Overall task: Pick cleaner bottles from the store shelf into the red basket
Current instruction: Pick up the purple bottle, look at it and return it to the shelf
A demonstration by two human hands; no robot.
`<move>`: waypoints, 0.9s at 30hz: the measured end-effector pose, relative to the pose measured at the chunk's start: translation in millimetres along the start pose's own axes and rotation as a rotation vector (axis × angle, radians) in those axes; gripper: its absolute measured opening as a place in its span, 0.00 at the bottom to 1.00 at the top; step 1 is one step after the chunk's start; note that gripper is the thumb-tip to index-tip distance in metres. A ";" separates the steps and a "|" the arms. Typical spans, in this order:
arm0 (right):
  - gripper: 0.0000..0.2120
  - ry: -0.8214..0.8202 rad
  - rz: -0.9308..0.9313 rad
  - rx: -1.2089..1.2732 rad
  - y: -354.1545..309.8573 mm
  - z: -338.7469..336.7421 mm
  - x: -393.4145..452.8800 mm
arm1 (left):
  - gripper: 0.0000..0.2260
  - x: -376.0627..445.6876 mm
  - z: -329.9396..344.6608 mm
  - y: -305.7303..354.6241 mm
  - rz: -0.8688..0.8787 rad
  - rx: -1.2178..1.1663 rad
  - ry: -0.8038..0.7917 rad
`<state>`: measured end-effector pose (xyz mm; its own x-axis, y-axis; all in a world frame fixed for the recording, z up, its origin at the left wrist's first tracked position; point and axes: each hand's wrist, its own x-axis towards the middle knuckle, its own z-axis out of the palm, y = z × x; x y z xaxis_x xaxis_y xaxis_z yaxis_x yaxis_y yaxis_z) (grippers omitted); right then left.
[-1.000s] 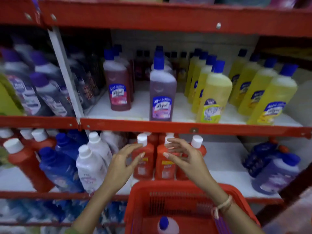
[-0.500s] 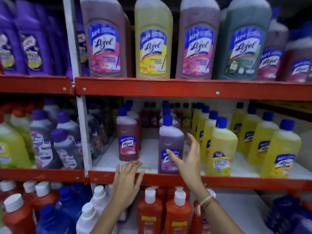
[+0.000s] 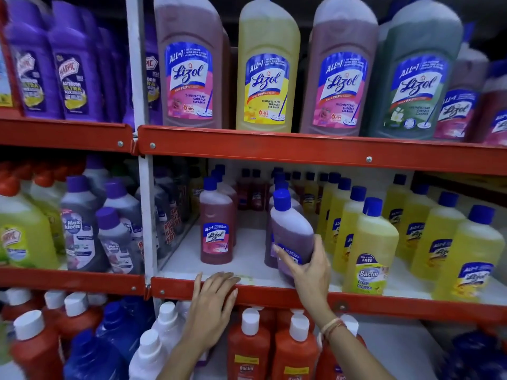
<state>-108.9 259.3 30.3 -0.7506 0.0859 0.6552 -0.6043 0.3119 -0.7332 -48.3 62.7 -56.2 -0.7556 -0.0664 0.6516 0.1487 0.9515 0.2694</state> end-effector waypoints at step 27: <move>0.52 -0.677 0.320 0.960 -54.3 -72.1 -16.0 | 0.21 -3.8 2.0 3.9 0.005 0.098 -0.016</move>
<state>-44.8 309.2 72.8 -0.7166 -0.5695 0.4028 -0.1036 -0.4841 -0.8688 -46.2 67.2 -59.0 -0.7652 -0.0575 0.6412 0.0902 0.9766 0.1951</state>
